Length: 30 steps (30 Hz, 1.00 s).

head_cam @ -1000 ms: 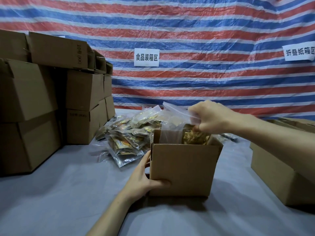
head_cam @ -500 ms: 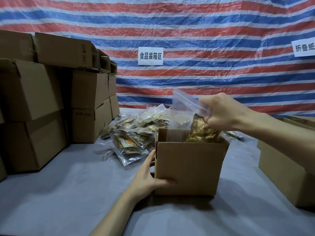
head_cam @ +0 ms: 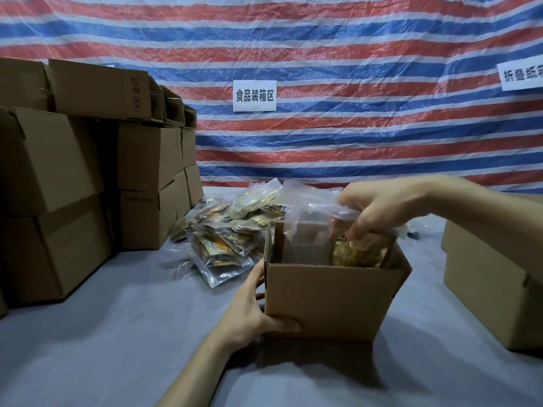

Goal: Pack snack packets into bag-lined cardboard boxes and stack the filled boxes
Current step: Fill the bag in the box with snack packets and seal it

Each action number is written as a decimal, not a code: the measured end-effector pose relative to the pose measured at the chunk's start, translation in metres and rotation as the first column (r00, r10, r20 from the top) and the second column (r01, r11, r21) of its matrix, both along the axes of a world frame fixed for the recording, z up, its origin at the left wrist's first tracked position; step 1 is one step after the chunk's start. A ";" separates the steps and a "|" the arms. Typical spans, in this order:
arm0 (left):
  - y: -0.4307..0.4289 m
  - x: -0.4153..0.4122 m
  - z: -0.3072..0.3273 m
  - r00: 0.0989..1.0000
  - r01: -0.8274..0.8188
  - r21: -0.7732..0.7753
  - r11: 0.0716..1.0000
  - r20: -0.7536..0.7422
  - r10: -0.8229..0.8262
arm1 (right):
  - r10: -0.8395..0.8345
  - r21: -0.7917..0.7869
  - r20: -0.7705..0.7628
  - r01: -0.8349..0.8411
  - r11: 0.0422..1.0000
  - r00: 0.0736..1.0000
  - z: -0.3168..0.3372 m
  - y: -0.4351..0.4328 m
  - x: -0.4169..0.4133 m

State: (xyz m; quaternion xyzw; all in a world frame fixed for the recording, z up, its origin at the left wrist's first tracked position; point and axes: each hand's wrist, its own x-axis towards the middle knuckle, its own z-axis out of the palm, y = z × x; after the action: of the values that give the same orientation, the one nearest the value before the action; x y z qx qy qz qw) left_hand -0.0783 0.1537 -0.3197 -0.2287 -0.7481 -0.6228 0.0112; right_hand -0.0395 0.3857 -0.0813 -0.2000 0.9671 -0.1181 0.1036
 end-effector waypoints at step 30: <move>0.002 0.002 0.004 0.999 -0.029 0.050 0.998 0.034 0.027 | -0.072 0.019 0.126 0.070 0.997 0.989 -0.017 -0.006 -0.018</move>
State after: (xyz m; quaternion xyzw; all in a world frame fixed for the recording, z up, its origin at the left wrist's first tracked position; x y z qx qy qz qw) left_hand -0.0760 0.1559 -0.3160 -0.2074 -0.7352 -0.6452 0.0133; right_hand -0.0574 0.3798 -0.0988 -0.1566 0.9659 -0.1272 0.1620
